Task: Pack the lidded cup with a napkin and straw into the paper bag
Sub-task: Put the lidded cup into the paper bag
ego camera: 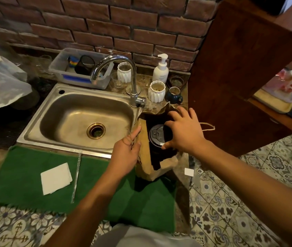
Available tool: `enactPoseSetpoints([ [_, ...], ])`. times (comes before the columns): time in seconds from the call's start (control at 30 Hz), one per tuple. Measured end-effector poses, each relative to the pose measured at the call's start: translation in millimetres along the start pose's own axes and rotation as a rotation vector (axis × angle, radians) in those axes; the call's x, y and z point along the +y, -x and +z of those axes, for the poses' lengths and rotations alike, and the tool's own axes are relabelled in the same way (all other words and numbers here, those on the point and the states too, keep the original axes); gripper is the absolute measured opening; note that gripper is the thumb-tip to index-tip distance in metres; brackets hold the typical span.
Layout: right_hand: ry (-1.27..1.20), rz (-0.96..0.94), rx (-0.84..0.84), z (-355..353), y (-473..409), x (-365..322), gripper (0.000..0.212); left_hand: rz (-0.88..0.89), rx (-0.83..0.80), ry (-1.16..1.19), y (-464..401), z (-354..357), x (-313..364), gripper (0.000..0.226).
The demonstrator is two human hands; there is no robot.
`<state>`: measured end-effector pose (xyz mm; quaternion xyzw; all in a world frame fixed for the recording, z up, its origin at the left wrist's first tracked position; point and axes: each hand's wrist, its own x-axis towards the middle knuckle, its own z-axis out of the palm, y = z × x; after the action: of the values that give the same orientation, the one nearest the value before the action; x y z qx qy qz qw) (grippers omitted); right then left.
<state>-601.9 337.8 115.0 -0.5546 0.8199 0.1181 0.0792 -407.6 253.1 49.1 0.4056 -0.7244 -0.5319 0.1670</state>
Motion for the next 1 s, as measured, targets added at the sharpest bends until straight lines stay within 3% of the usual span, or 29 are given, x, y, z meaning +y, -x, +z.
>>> enactPoseSetpoints([
  [0.33,-0.013,0.155,-0.060,13.3,-27.7,-24.5,0.095,0.047,0.029,-0.070,0.2,0.0,-8.2,0.055],
  [0.57,-0.059,0.150,-0.024,14.0,-23.9,-21.8,0.098,0.040,-0.013,-0.172,-1.1,-4.0,2.1,0.061],
  [0.7,-0.193,0.113,0.060,-0.9,-7.3,-15.8,0.101,0.074,0.033,-0.229,-1.4,-2.4,13.8,0.066],
  [1.0,-0.513,0.115,0.355,-78.4,43.2,6.0,0.091,0.111,0.133,-0.080,-1.5,0.8,34.8,0.084],
])
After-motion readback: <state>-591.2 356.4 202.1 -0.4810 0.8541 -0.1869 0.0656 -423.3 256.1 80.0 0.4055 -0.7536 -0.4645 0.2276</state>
